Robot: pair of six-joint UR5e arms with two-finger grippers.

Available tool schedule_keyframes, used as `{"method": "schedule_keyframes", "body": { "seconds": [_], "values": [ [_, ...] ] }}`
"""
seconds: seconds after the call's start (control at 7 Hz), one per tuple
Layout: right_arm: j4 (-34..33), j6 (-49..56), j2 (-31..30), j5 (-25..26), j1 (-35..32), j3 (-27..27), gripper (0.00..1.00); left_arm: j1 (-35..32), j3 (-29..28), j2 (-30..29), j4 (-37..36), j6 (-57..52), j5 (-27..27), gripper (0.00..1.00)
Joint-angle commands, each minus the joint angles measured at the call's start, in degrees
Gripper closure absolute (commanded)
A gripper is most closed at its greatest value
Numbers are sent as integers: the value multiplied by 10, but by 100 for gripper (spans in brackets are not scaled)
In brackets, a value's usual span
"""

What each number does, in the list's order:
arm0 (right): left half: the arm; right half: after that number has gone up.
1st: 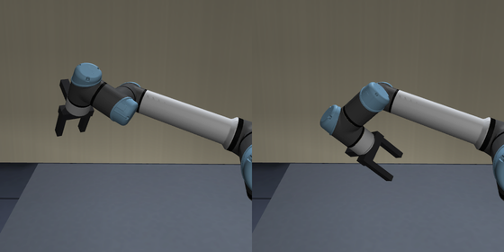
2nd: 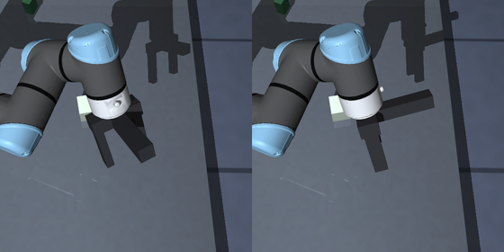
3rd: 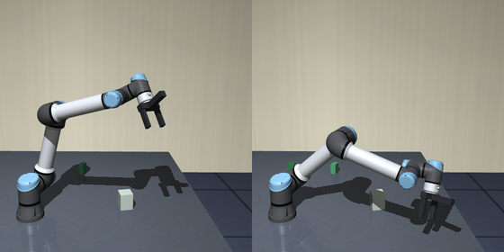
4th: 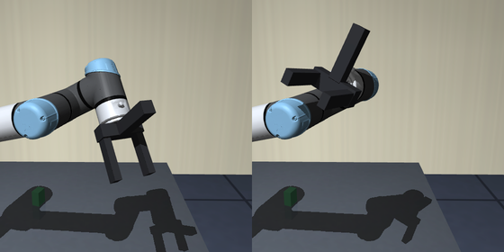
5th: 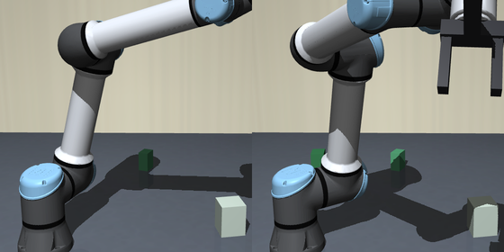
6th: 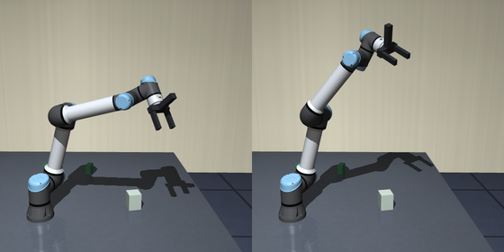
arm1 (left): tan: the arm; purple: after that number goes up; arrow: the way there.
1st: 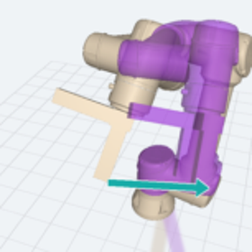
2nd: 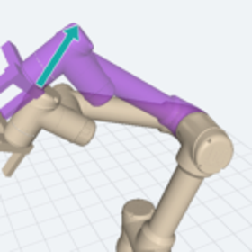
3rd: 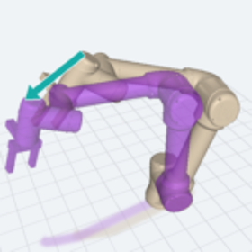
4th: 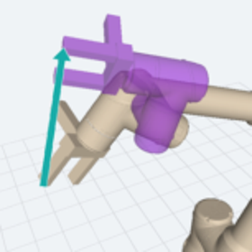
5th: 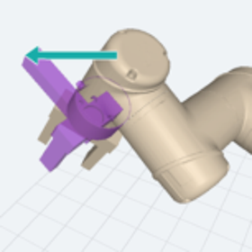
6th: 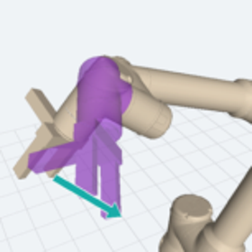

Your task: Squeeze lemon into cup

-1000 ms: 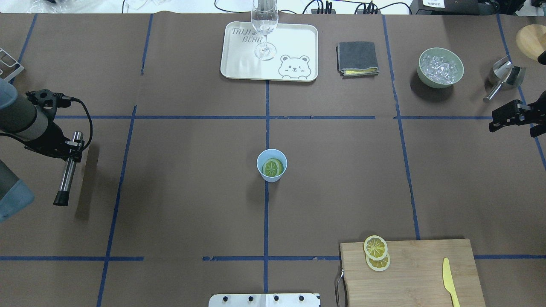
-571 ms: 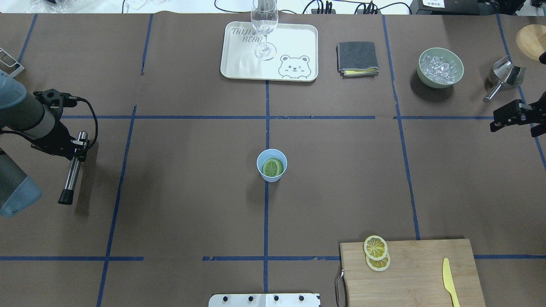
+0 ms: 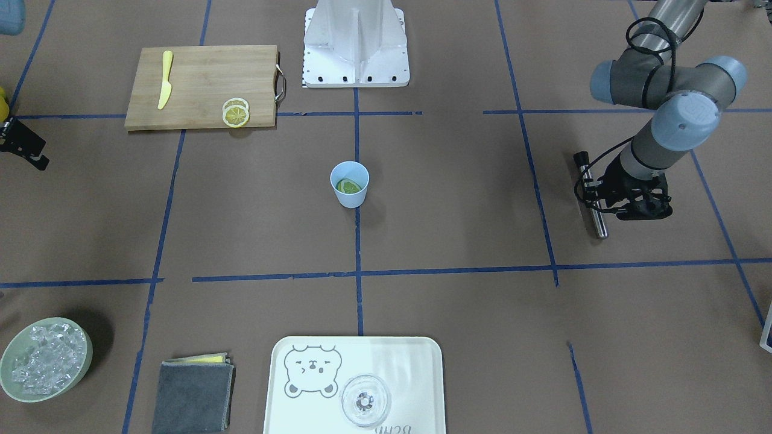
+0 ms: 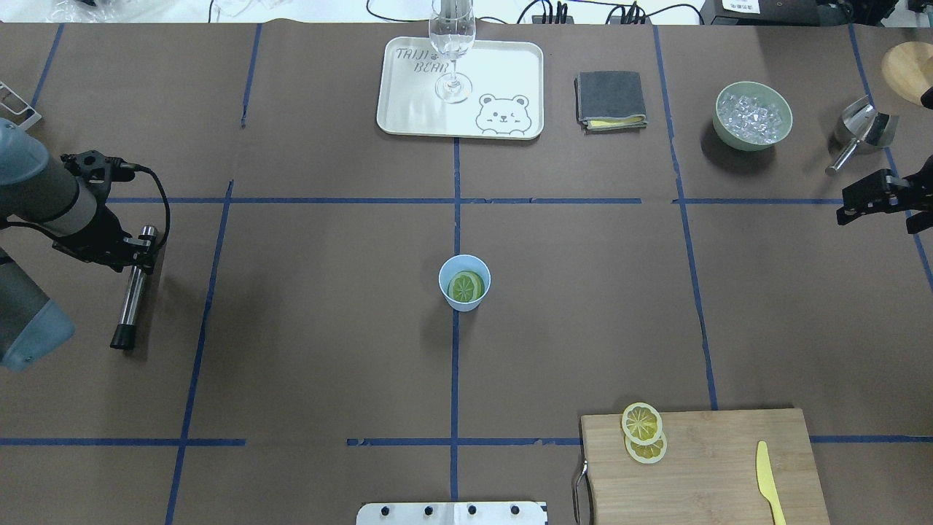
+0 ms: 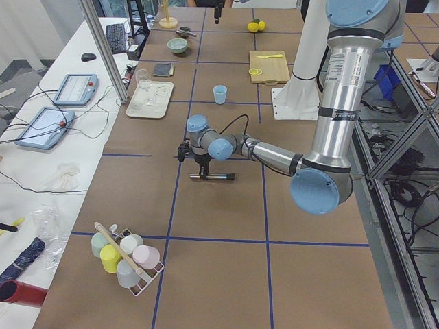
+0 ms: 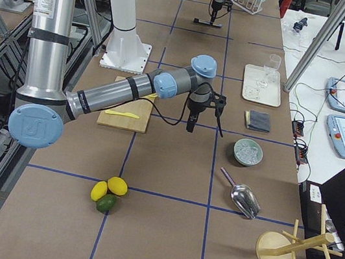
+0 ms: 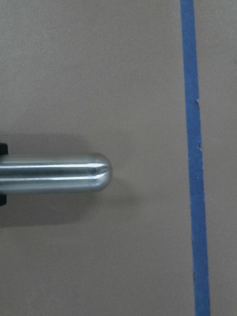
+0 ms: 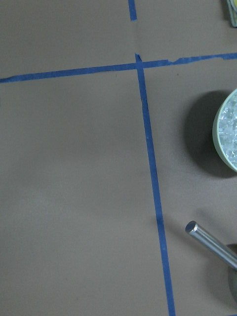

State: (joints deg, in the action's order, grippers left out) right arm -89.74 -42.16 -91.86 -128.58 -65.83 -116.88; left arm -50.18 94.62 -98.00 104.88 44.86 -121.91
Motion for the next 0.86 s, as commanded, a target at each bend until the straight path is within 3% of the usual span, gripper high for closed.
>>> {"method": "schedule_keyframes", "body": {
  "seconds": [0.0, 0.14, 0.43, 0.71],
  "values": [
    [0, 2, 0, 0, -5, 0, 0, -24, 37, 9, 2, -34, -4, 0],
    [-1, 21, -1, -3, -25, 4, 0, -100, 63, 17, -6, -105, -10, 0],
    [-7, 150, -6, -21, -95, 44, 0, -259, 63, 73, -7, -303, -94, 0],
    [-9, 243, -17, -34, -147, 92, 0, -340, 57, 97, -59, -403, -97, 0]
  ]
}}
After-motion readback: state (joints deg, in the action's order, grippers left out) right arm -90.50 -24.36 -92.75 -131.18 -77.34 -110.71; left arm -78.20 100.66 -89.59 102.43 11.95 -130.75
